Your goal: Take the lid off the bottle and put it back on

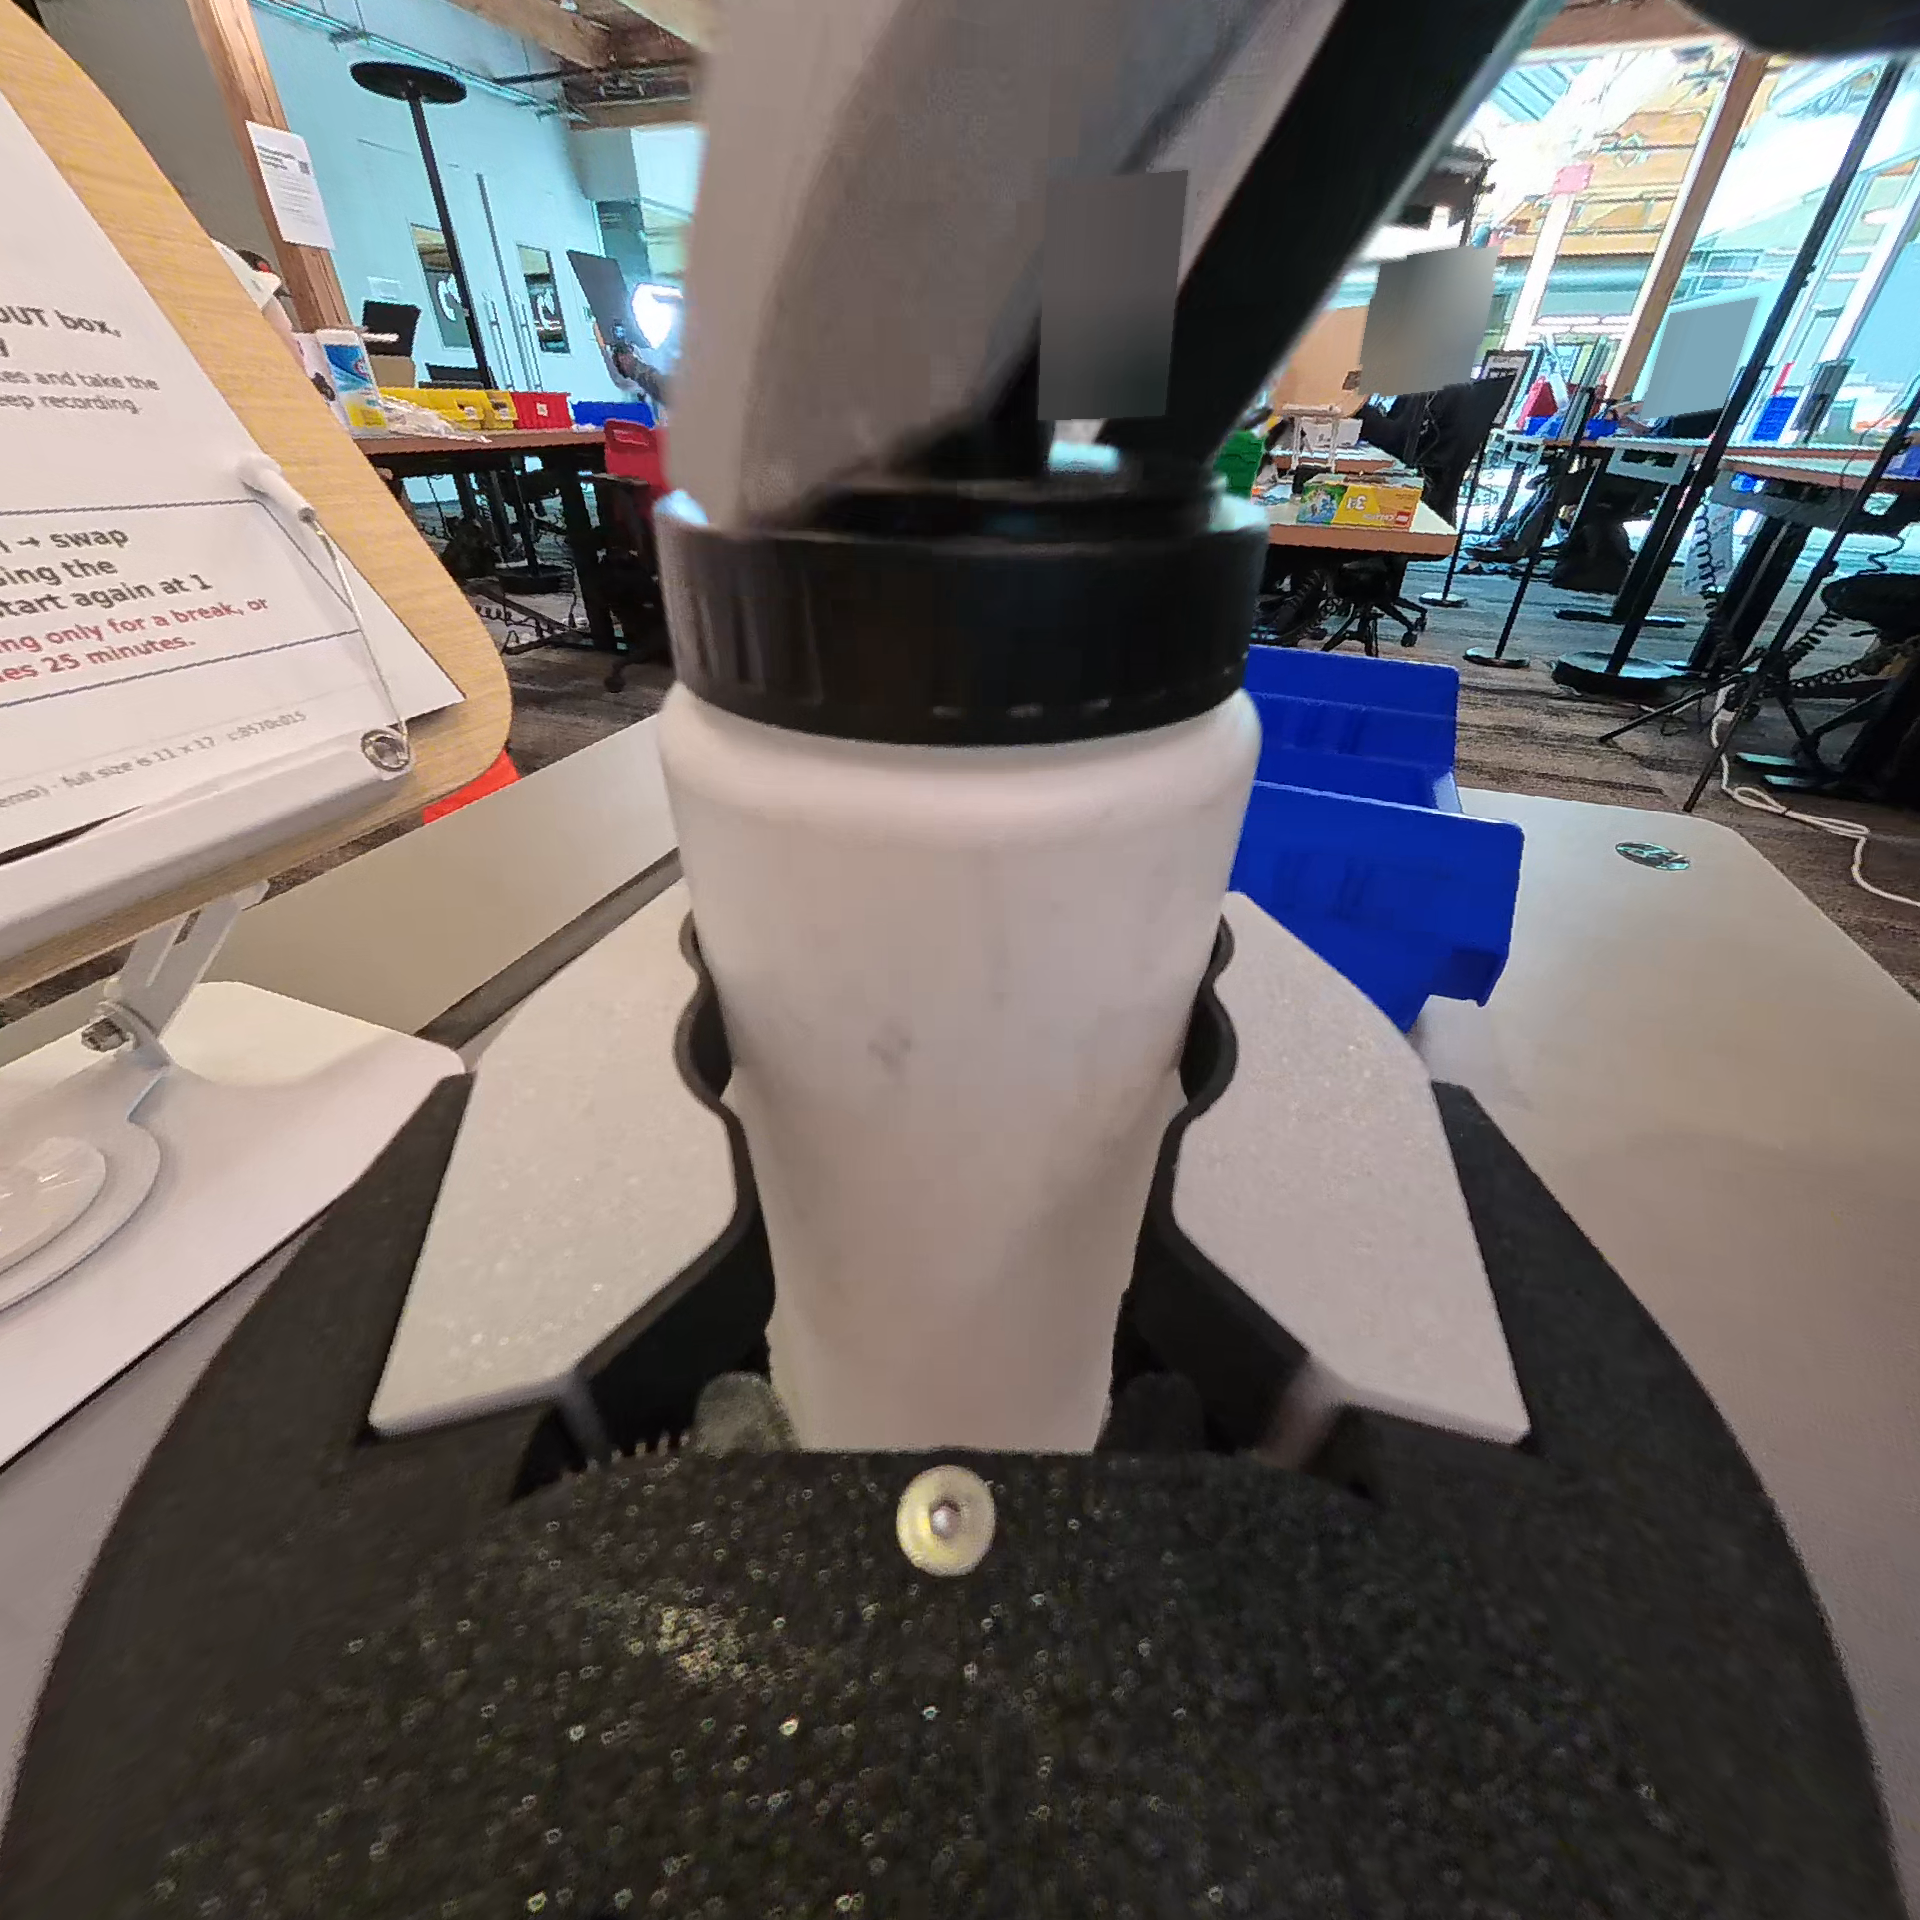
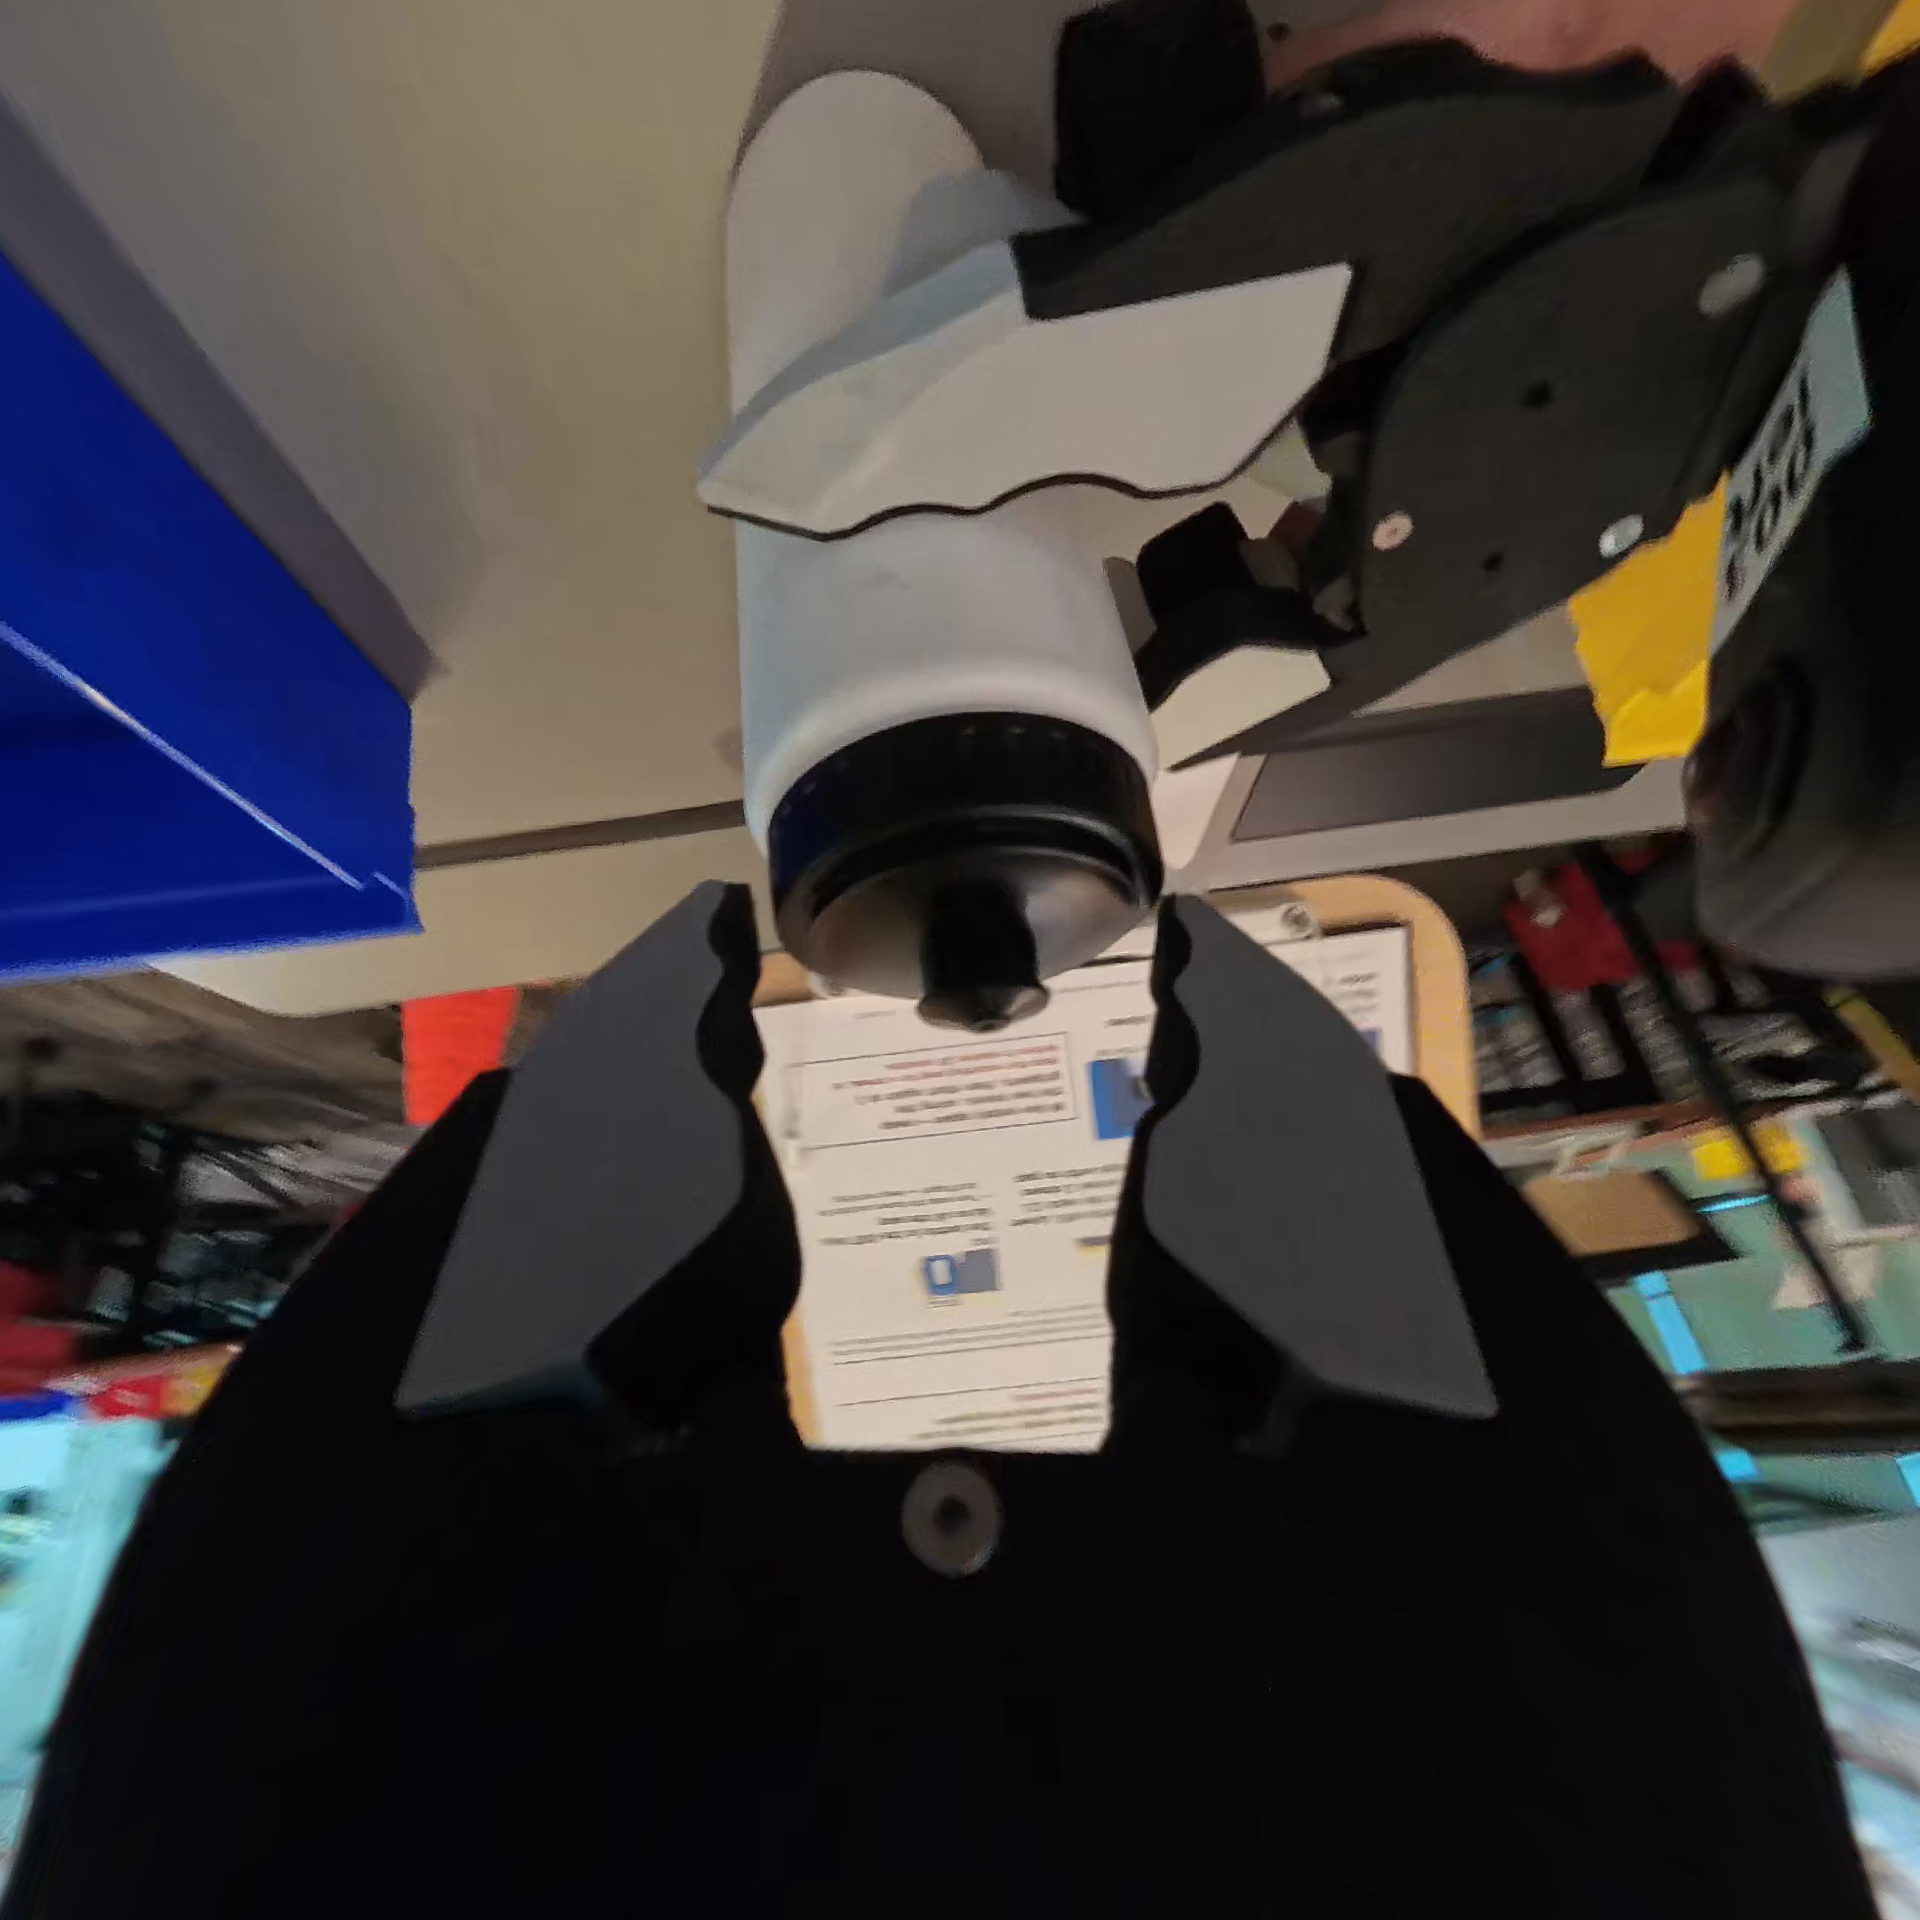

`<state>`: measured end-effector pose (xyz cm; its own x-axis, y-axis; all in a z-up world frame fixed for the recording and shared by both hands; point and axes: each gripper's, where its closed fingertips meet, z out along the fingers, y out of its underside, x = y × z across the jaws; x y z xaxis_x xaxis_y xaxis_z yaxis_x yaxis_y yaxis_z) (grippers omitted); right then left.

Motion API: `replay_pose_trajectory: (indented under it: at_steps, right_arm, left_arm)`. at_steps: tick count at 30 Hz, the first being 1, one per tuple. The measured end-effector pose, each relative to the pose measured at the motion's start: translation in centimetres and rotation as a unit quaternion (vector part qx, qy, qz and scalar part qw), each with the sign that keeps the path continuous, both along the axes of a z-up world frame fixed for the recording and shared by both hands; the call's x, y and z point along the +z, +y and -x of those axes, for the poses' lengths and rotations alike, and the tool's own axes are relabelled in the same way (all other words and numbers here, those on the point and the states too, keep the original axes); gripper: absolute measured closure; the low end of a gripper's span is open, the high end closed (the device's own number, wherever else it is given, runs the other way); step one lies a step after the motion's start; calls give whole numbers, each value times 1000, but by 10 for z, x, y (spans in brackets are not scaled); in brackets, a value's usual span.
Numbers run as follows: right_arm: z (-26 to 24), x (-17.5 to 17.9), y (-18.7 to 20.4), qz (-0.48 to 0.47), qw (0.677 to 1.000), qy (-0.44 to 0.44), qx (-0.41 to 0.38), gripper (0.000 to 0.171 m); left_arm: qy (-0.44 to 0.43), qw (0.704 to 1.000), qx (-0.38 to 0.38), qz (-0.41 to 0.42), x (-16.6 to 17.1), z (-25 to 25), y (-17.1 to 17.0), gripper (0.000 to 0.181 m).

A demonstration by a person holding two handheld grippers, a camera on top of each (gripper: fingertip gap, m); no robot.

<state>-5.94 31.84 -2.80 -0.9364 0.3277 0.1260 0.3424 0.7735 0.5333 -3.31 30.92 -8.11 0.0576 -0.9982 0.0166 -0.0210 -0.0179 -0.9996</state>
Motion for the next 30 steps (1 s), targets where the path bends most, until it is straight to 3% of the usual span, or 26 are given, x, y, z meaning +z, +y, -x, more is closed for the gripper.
replay_pose_trajectory:
  at_steps: [3, 5, 7, 8, 10, 12, 13, 17, 20, 24, 27, 30]
  right_arm:
    - [3, 12, -3, 9, 982, 109, -153, 68]
    - [8, 19, -10, 59, 930, 194, -306, 67]
    - [19, 22, -12, 110, 832, 286, -462, 68]
    - [23, 20, -15, 144, 768, 314, -539, 64]
    - [25, 18, -13, 179, 639, 351, -661, 75]
    - [26, 15, -12, 203, 548, 371, -722, 84]
    - [22, 11, -10, 192, 523, 377, -740, 87]
    - [0, -12, -8, 124, 487, 355, -788, 89]
    - [2, -15, -14, 133, 400, 349, -837, 96]
    - [2, -15, -16, 120, 427, 334, -831, 96]
    - [1, -15, -17, 131, 480, 302, -813, 96]
    - [0, -14, -17, 154, 587, 258, -752, 96]
  left_arm:
    - [0, 1000, 0, 2, 0, 0, 0, 94]
    - [0, 1000, 2, 3, 0, 0, 0, 94]
    - [-1, 1000, 3, 3, 0, 0, 0, 94]
    - [-1, 1000, 4, 4, 0, 0, 0, 94]
    - [-1, 1000, 4, 5, 0, 0, 0, 94]
    - [-2, 1000, 5, 7, 0, 0, 0, 94]
    - [-1, 1000, 5, 7, 0, 0, 0, 95]
    - [-1, 1000, 5, 9, -1, -1, 0, 94]
    - [-1, 1000, 2, 12, -1, 0, 0, 95]
    - [0, 1000, 3, 10, -1, 0, -1, 95]
    - [0, 1000, 3, 11, -1, 1, 0, 95]
    - [0, 1000, -2, 8, -1, 1, -2, 95]
